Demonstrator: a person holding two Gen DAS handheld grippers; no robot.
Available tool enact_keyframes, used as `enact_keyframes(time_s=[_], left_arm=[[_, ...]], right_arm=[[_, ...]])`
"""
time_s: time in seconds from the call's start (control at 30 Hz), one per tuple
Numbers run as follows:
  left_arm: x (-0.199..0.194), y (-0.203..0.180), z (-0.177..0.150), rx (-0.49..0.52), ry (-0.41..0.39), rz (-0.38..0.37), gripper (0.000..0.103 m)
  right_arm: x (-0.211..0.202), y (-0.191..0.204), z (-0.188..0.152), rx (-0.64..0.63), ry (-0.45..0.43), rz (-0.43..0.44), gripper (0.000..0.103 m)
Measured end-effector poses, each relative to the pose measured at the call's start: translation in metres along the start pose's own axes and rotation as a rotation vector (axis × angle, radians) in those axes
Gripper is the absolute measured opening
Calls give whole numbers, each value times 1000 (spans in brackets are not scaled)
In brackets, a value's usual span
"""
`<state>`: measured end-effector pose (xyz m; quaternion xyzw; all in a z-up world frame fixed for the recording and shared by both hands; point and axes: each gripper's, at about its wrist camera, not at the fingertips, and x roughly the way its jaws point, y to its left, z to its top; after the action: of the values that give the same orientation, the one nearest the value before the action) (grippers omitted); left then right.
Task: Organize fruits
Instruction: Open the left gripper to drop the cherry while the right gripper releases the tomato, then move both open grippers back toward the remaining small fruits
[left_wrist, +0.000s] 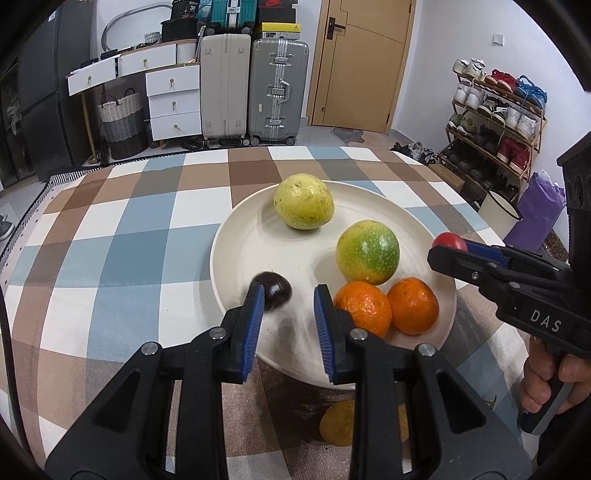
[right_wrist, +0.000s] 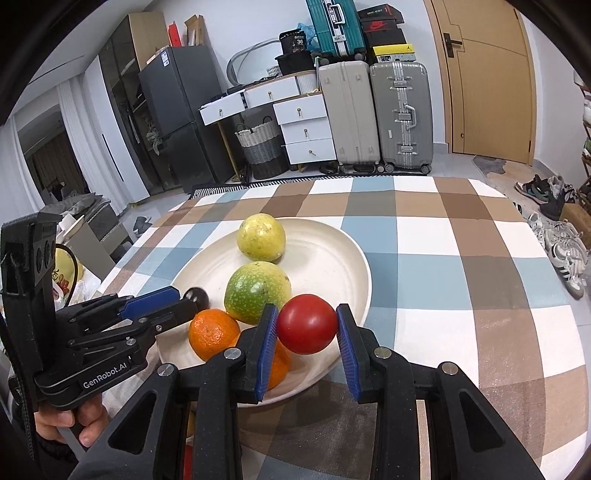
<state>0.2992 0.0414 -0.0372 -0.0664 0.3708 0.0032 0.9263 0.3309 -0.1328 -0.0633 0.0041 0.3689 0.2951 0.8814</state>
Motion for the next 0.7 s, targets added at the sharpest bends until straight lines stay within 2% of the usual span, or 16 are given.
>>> enact_keyframes(time_s=[0.07, 0.1, 0.2, 0.27, 0.33, 0.4, 0.47, 0.57, 0.7], left_arm=[[0, 0, 0, -4, -2, 4, 24], [0, 1, 1, -5, 1, 5, 25], [-2, 1, 1, -6, 5, 8, 33], [-7, 1, 2, -3, 3, 5, 44], [-13, 1, 1, -2, -13, 25, 71], [-21, 2, 0, -4, -35, 38, 85], [-29, 4, -1, -4, -49, 45, 86], [-35, 3, -2, -9, -46, 50, 100], [-46, 2, -10, 1, -47, 55, 102]], right_arm=[[0, 1, 0, -3, -6, -2, 34], [-2, 0, 1, -1, -12, -5, 38], [-9, -3, 1, 8, -43, -11, 47], [-12, -5, 3, 8, -52, -19, 52], [-16, -5, 3, 5, -63, -38, 61], [-20, -6, 3, 7, -75, -36, 79], [-24, -3, 3, -2, -77, -47, 88], [-30, 2, 2, -26, -82, -36, 101], [-33, 2, 0, -30, -76, -57, 102]])
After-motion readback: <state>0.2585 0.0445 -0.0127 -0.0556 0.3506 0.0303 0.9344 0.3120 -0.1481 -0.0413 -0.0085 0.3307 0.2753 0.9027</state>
